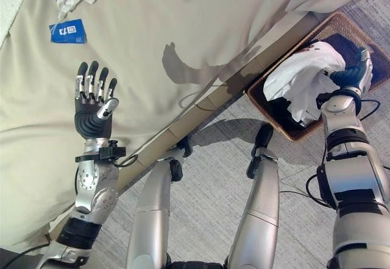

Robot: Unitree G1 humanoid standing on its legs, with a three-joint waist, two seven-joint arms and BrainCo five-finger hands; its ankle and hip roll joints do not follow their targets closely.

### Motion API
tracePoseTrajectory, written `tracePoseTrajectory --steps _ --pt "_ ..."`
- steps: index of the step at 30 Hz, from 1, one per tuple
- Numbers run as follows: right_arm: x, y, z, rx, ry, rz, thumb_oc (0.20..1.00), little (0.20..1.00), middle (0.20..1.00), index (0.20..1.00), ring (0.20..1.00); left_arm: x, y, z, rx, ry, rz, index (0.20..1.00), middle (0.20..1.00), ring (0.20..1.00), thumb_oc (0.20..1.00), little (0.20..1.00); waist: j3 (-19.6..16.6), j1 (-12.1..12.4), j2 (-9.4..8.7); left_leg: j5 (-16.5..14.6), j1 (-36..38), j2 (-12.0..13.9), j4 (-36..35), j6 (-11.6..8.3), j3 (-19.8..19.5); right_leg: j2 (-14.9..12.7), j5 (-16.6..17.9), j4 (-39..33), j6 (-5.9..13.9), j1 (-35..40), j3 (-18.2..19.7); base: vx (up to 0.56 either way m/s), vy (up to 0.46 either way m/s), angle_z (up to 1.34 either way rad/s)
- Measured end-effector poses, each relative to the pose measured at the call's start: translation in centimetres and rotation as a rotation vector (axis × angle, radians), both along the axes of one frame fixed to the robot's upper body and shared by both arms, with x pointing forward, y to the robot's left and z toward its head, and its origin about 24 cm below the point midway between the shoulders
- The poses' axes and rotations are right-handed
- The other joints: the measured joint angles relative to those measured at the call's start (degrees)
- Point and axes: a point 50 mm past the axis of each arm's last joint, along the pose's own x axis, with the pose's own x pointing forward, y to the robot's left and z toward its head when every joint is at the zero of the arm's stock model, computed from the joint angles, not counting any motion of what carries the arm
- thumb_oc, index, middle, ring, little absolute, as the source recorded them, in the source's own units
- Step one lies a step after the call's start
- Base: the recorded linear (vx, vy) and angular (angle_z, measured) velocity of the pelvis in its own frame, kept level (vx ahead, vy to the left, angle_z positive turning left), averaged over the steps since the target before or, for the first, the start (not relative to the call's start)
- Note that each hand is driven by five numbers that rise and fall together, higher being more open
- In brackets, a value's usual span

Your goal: Pick up clothes into the bucket

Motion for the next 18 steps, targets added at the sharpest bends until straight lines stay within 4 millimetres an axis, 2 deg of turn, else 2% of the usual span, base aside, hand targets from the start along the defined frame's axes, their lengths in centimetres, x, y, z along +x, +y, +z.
tracePoseTrajectory --steps 9,15,18 --pt "0.1 0.1 -0.2 0.043 -0.010 0.010 1.000 1.000 1.000 1.000 1.000 0.1 0.0 0.3 -0.007 -0.009 0.006 1.000 1.000 1.000 1.000 1.000 -0.03 -0.05 -0.04 0.06 0.69 0.03 -0.14 0.03 -0.38 0.01 0.06 -0.27 0.07 1.23 -0.76 0.00 -0.014 0.01" --pt "-0.4 0.1 -3.7 0.074 0.083 0.031 1.000 1.000 1.000 1.000 1.000 0.2 0.0 0.3 -0.009 -0.007 0.007 1.000 1.000 1.000 1.000 1.000 -0.30 -0.25 -0.29 0.83 7.51 0.21 -5.52 0.52 -1.86 0.43 0.12 -4.28 0.24 9.37 -3.97 0.02 -0.045 0.08" --pt "-0.7 0.2 -5.6 0.121 0.099 0.039 1.000 1.000 1.000 1.000 1.000 0.4 0.3 -0.2 -0.019 0.013 0.027 1.000 1.000 1.000 1.000 1.000 -0.31 -0.25 -0.41 2.50 11.07 0.30 -8.98 0.08 -2.54 0.80 0.25 -6.12 0.42 13.64 -6.18 -0.02 -0.087 0.17"
